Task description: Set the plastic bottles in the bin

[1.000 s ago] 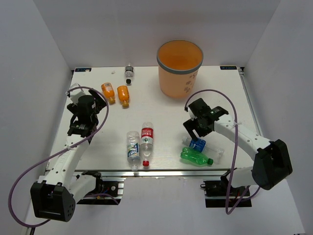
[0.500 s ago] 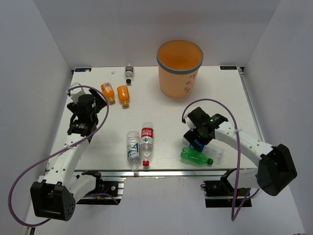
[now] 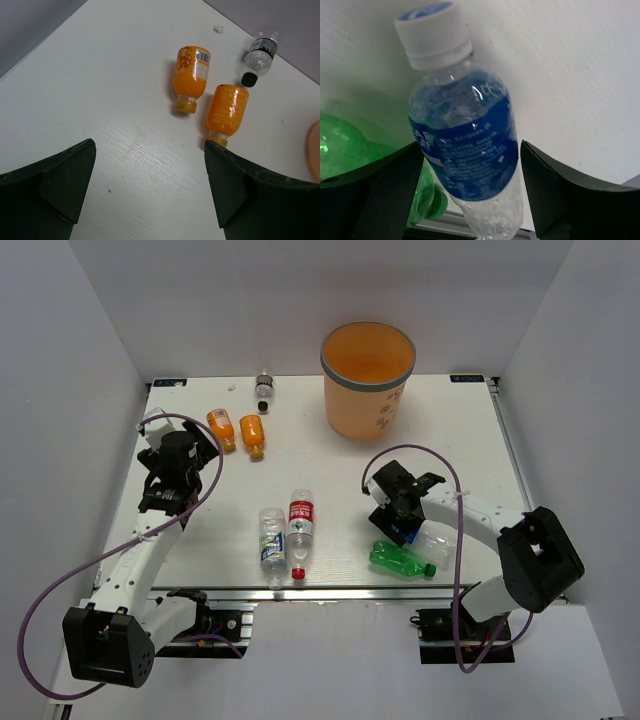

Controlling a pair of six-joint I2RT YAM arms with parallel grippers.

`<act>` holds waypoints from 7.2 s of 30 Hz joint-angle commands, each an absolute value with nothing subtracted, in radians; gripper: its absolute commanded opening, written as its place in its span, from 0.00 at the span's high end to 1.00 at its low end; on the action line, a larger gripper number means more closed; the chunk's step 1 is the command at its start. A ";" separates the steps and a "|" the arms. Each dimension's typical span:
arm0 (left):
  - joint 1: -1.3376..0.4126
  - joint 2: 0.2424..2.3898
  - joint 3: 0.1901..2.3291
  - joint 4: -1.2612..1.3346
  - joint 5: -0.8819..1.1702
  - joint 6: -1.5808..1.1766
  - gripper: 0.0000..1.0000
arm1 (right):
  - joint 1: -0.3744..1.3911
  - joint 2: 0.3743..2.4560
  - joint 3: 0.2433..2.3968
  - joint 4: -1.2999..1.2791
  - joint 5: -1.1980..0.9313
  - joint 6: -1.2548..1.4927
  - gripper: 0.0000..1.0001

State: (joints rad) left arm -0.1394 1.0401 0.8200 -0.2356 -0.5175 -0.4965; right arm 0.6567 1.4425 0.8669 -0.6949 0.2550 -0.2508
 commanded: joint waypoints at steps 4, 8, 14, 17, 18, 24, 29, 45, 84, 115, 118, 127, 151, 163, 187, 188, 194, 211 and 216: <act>-0.141 1.039 0.871 -0.268 -0.572 -0.506 0.02 | 0.655 1.451 0.865 -0.575 0.189 -0.327 0.29; -0.141 1.032 0.868 -0.270 -0.577 -0.511 0.02 | 0.650 1.402 0.906 -0.566 0.164 -0.341 0.51; -0.141 1.022 0.868 -0.275 -0.578 -0.512 0.02 | 0.661 1.325 1.124 -0.539 0.121 -0.439 0.58; -0.141 1.020 0.870 -0.278 -0.583 -0.512 0.02 | 0.676 1.283 1.261 -0.406 0.060 -0.483 0.61; -0.143 1.020 0.868 -0.278 -0.583 -0.512 0.02 | 0.676 1.270 1.285 -0.355 -0.007 -0.483 0.62; -0.141 1.026 0.867 -0.278 -0.594 -0.514 0.02 | 0.672 1.275 1.402 0.136 0.018 -0.365 0.72; -0.141 1.031 0.873 -0.284 -0.591 -0.517 0.02 | 0.603 1.549 1.741 0.151 0.169 -0.301 0.72; -0.141 1.014 0.885 -0.314 -0.591 -0.534 0.02 | 0.419 1.829 1.974 -0.020 -0.057 -0.147 0.28; -0.141 1.075 0.922 -0.347 -0.483 -0.528 0.02 | 0.950 1.509 1.170 -0.997 0.112 -0.054 0.11; -0.141 1.083 0.919 -0.348 -0.531 -0.525 0.02 | 0.930 1.700 1.065 -0.930 0.107 -0.233 0.27; -0.141 1.089 0.922 -0.353 -0.538 -0.525 0.02 | 0.930 1.666 1.110 -0.904 0.121 -0.238 0.63; -0.141 1.078 0.920 -0.347 -0.526 -0.522 0.02 | 0.907 1.505 1.395 -0.642 0.185 -0.210 0.85; -0.141 1.057 0.819 -0.351 -0.242 -0.710 0.02 | 0.437 2.005 2.114 0.031 0.121 -0.011 0.69; -0.181 1.045 0.726 -0.362 -0.020 -0.742 0.02 | 0.321 1.836 1.896 0.069 -0.250 0.071 0.11; -0.590 1.155 0.638 -0.520 -0.166 -0.755 0.02 | 0.278 0.994 0.859 0.225 -0.040 0.155 0.11; -0.594 1.163 0.638 -0.528 -0.178 -0.756 0.02 | 0.278 0.985 0.842 0.230 -0.044 0.166 0.11; -0.598 1.198 0.609 -0.473 -0.161 -0.752 0.02 | 0.278 0.951 0.752 0.221 -0.031 0.186 0.11; -0.598 1.054 0.951 -0.597 -0.515 -0.756 0.44 | 0.276 0.919 0.683 0.207 -0.026 0.169 0.11; -0.598 1.127 1.139 -0.332 -0.462 -0.577 0.46 | 0.273 0.849 0.614 0.248 0.084 0.259 0.11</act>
